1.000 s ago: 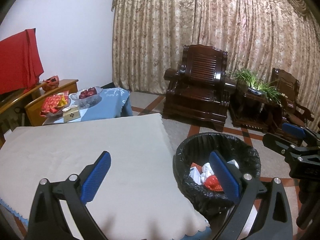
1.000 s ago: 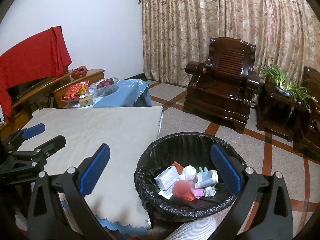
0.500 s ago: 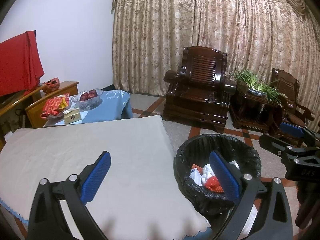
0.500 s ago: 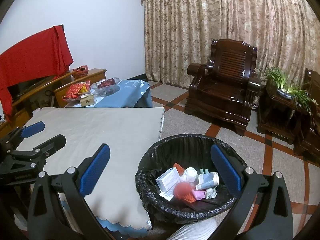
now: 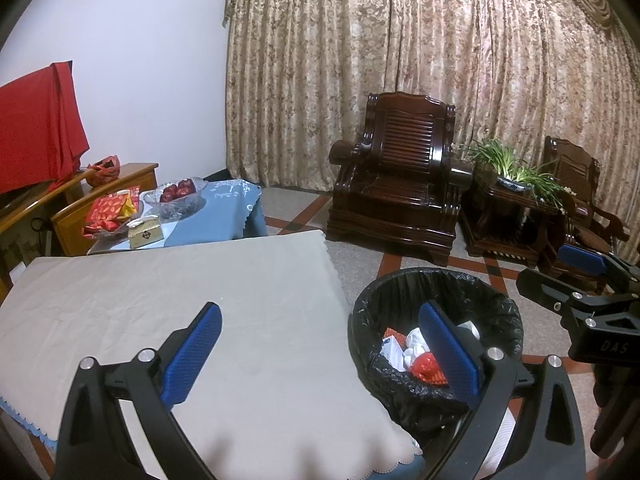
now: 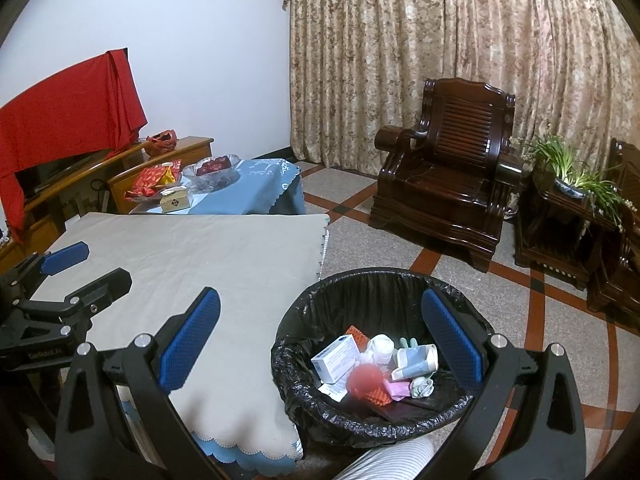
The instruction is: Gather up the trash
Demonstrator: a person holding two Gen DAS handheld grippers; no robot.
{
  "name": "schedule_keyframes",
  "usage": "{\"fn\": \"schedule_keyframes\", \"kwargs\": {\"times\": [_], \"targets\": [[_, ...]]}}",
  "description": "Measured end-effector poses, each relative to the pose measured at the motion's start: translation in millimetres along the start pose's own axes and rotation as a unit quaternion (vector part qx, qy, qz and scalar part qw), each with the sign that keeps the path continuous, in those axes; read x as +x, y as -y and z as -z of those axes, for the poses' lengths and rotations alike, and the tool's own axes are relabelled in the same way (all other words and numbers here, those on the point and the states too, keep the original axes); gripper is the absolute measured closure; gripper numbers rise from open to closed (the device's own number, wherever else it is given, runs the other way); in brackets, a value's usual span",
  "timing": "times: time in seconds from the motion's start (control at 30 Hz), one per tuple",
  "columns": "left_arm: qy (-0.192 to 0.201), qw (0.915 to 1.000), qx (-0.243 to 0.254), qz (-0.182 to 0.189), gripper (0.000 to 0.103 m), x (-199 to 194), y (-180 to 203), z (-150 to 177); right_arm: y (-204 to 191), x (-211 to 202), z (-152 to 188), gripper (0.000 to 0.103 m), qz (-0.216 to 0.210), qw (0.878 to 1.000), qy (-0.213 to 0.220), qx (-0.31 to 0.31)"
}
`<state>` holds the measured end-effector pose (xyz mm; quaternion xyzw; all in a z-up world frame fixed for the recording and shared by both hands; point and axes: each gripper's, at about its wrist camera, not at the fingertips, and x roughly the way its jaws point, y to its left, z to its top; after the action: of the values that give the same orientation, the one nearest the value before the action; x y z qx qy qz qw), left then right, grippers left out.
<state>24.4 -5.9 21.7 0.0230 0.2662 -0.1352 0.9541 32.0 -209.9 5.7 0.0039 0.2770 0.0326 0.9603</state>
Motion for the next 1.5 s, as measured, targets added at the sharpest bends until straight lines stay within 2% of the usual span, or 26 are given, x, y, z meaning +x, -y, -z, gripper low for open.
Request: {"fn": "schedule_keyframes", "kwargs": {"times": [1.5], "targets": [[-0.001,1.0,0.001,0.0,0.006,-0.5,-3.0,0.7,-4.0,1.4,1.4,0.005,-0.002,1.0,-0.002,-0.002]]}}
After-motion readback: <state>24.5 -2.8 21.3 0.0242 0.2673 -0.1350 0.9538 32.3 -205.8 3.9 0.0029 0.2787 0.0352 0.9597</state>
